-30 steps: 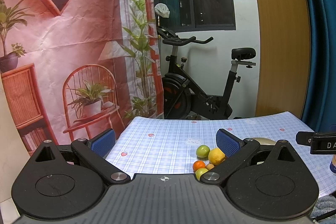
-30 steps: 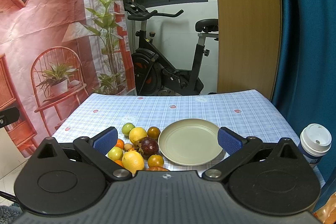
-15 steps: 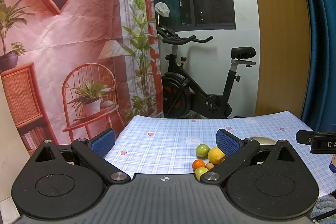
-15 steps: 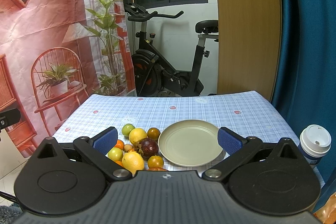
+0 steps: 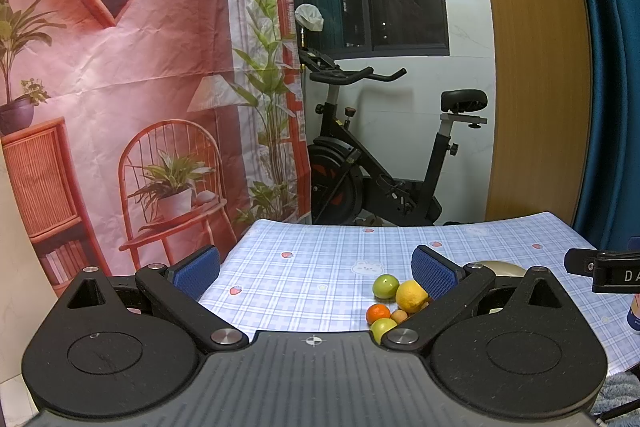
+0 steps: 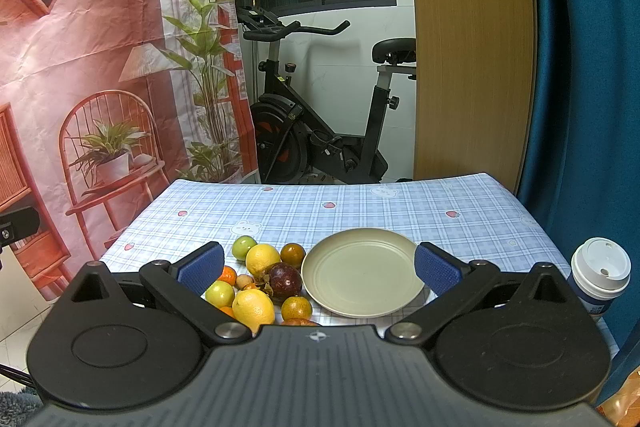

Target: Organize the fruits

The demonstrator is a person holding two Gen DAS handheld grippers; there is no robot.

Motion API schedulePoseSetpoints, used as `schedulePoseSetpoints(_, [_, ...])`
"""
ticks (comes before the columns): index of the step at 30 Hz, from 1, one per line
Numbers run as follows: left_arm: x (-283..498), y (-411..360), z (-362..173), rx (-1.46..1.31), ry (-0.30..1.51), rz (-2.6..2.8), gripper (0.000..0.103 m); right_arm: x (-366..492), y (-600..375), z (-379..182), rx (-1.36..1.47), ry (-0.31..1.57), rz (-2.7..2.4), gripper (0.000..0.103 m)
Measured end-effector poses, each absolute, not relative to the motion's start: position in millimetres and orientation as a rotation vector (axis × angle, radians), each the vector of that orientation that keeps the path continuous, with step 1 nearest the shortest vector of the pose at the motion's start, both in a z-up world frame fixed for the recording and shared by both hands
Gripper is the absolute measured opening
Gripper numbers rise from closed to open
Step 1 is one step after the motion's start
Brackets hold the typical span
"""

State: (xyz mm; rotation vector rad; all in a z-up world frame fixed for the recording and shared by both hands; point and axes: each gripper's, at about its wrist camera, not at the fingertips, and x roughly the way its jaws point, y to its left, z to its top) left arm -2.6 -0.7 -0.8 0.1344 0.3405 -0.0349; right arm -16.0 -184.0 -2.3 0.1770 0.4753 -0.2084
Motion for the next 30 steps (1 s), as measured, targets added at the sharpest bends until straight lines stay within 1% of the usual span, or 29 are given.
schedulePoseSetpoints(30, [-1.1,3.1,-0.7,0.130,0.342,-0.031,0.103,-15.1,-185.6,-3.1,0.176,0.475,-0.208,0.103])
